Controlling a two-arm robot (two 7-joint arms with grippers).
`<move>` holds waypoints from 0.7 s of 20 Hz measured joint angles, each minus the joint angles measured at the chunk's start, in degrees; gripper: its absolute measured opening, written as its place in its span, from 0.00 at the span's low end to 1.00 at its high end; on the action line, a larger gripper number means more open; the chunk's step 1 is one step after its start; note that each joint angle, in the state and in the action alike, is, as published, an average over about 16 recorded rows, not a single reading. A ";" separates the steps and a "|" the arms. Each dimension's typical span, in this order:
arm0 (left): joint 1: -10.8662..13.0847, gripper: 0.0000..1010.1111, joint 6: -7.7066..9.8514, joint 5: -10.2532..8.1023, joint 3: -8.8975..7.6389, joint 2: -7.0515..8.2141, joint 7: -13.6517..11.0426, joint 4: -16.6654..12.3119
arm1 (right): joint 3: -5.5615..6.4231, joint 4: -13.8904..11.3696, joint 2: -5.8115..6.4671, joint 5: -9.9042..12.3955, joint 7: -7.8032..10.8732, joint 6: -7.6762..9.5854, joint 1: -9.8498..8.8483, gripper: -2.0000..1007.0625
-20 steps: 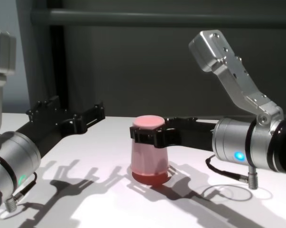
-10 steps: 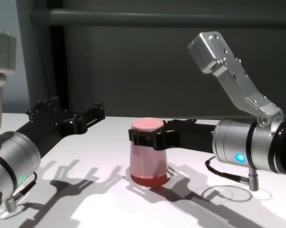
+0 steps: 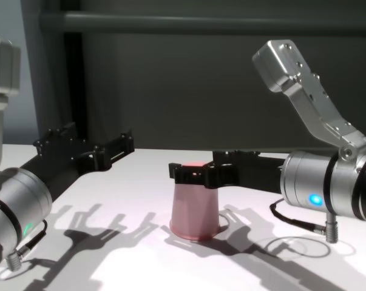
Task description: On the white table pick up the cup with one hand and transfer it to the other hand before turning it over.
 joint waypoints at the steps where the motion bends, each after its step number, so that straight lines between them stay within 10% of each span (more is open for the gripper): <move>1: 0.00 0.99 0.00 0.00 0.00 0.00 0.00 0.00 | 0.18 0.01 -0.08 -0.05 0.04 0.01 -0.07 0.95; 14: 0.00 0.99 0.00 0.00 0.00 0.00 0.00 0.00 | 2.58 0.23 -1.47 -1.43 0.16 -2.08 -0.30 0.99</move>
